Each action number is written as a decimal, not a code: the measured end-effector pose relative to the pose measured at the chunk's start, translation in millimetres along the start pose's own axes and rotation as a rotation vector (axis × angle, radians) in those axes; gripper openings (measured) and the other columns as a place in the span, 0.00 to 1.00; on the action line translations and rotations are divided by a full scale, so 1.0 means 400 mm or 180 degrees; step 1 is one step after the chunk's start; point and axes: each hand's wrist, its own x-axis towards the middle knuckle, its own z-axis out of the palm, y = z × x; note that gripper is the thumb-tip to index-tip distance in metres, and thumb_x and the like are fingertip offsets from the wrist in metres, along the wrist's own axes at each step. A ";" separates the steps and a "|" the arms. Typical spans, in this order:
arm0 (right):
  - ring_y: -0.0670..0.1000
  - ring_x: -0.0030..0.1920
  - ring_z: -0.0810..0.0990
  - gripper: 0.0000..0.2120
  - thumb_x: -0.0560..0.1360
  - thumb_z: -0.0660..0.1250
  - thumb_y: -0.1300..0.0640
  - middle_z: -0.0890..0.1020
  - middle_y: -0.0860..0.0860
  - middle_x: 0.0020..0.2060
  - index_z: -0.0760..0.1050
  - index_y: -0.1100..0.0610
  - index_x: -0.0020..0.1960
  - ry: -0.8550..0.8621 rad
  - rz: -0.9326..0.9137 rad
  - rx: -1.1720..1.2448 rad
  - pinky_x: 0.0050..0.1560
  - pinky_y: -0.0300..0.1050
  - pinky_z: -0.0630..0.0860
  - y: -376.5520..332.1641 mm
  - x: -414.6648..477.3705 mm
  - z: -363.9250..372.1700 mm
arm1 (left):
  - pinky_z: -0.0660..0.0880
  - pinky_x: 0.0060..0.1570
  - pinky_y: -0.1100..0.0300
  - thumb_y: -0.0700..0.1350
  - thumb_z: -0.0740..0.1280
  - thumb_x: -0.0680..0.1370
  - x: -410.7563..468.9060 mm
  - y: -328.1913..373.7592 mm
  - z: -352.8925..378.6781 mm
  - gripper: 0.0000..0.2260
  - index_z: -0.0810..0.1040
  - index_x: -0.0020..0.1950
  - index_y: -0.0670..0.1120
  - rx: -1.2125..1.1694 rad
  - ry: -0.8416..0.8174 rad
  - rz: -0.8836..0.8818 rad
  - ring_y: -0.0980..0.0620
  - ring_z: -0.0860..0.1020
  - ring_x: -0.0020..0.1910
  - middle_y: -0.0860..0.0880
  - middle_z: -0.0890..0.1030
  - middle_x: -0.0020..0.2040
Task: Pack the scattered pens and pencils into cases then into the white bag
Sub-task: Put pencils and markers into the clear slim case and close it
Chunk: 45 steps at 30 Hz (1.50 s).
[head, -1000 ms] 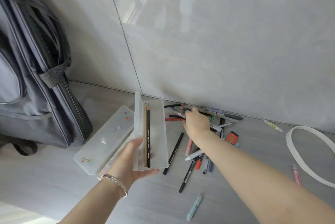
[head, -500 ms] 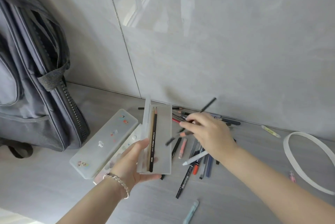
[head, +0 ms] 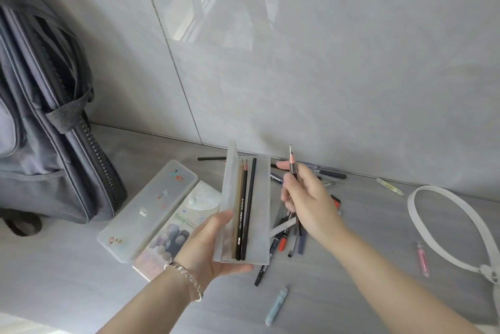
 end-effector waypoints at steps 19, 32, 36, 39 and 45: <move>0.52 0.70 0.59 0.20 0.77 0.53 0.48 0.71 0.56 0.66 0.75 0.58 0.59 0.0625 -0.0865 -0.2390 0.71 0.49 0.61 0.107 -0.096 0.116 | 0.77 0.50 0.37 0.49 0.67 0.73 -0.007 -0.027 0.012 0.13 0.79 0.54 0.45 -0.0172 -0.0117 0.0079 0.44 0.80 0.51 0.45 0.82 0.48; 0.52 0.62 0.73 0.15 0.77 0.57 0.65 0.77 0.54 0.61 0.76 0.60 0.60 -0.0098 -0.0374 -0.2129 0.66 0.42 0.65 0.076 0.134 0.080 | 0.81 0.39 0.44 0.49 0.68 0.74 0.057 0.021 -0.028 0.05 0.77 0.48 0.51 -0.0136 0.0632 0.0359 0.50 0.67 0.63 0.54 0.71 0.60; 0.59 0.62 0.72 0.20 0.74 0.56 0.71 0.75 0.58 0.60 0.72 0.62 0.63 -0.0805 -0.0308 -0.2830 0.60 0.52 0.71 0.109 0.293 0.109 | 0.82 0.34 0.50 0.49 0.67 0.74 0.073 0.065 -0.039 0.10 0.75 0.55 0.51 0.0070 0.0867 0.0559 0.54 0.65 0.61 0.57 0.69 0.60; 0.59 0.60 0.72 0.17 0.73 0.57 0.72 0.74 0.59 0.58 0.71 0.63 0.60 -0.1206 -0.0466 -0.3588 0.54 0.50 0.72 0.099 0.352 0.149 | 0.82 0.35 0.49 0.49 0.66 0.74 0.081 0.092 -0.035 0.03 0.74 0.47 0.53 0.0032 0.0910 0.0574 0.54 0.64 0.60 0.59 0.71 0.52; 0.59 0.60 0.71 0.17 0.71 0.62 0.71 0.74 0.59 0.59 0.72 0.63 0.59 -0.1083 -0.0818 -0.4499 0.54 0.49 0.70 0.131 0.363 0.202 | 0.78 0.23 0.59 0.49 0.65 0.75 0.093 0.102 -0.049 0.03 0.73 0.43 0.57 -0.0146 0.0990 0.0427 0.43 0.69 0.67 0.57 0.70 0.51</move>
